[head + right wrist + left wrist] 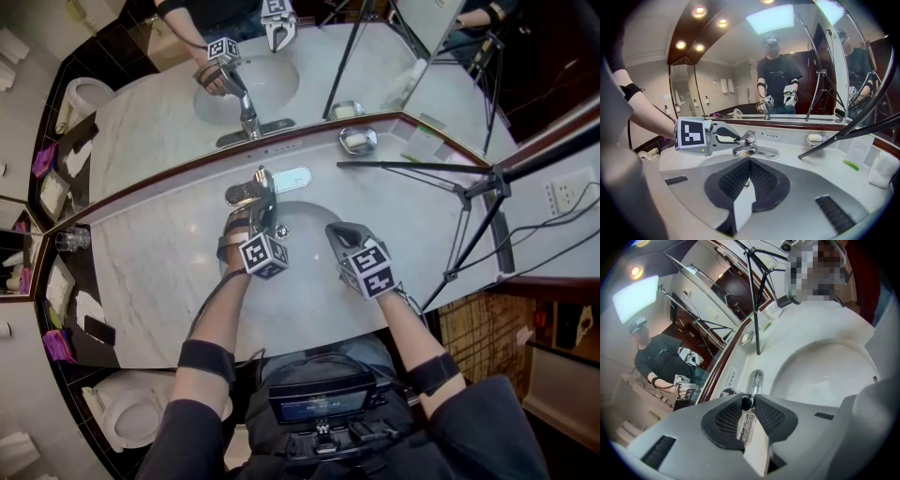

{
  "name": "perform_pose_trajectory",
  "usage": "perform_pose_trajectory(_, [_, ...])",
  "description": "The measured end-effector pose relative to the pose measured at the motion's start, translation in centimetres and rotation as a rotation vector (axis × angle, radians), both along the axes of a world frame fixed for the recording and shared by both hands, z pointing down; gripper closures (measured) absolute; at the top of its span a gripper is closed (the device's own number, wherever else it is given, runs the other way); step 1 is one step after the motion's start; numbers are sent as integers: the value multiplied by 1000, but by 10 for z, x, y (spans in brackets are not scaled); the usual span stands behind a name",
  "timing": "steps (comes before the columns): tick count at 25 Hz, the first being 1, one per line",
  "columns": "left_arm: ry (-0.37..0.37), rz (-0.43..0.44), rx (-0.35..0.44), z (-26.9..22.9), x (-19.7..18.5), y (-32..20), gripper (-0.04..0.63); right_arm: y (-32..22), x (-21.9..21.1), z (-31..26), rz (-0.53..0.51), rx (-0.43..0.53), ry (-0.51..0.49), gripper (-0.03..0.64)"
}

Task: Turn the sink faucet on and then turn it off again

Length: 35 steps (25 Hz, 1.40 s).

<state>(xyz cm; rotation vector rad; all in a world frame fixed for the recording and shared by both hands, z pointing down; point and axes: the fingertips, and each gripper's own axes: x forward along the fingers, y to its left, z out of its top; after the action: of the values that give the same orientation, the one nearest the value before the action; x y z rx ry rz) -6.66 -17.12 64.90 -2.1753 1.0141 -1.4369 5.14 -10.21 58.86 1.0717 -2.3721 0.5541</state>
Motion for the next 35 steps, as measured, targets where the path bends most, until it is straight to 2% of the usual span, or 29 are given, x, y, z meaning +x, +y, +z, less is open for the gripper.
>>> perform_pose_trajectory(7, [-10,1,1,0,-1,0,523,2,-4,0,-7,-3,-3,598])
perform_pose_trajectory(14, [-17,0,-31,-5,-1,6,522,0,-4,-2,-24,17,1,598])
perform_pose_trajectory(21, [9,-16,6,-36,-15,35,542,-1,-13,-12,-51,31,-7,598])
perform_pose_trajectory(24, [101,-81,22,-60,-23,47,595,0,-21,-16,-69,44,-16,598])
perform_pose_trajectory(27, [241,-155,10,-82,-31,60,595,2,-31,-22,-86,56,-21,598])
perform_pose_trajectory(35, [584,-271,-76,-107,-42,103,595,16,-48,-34,-118,83,-17,598])
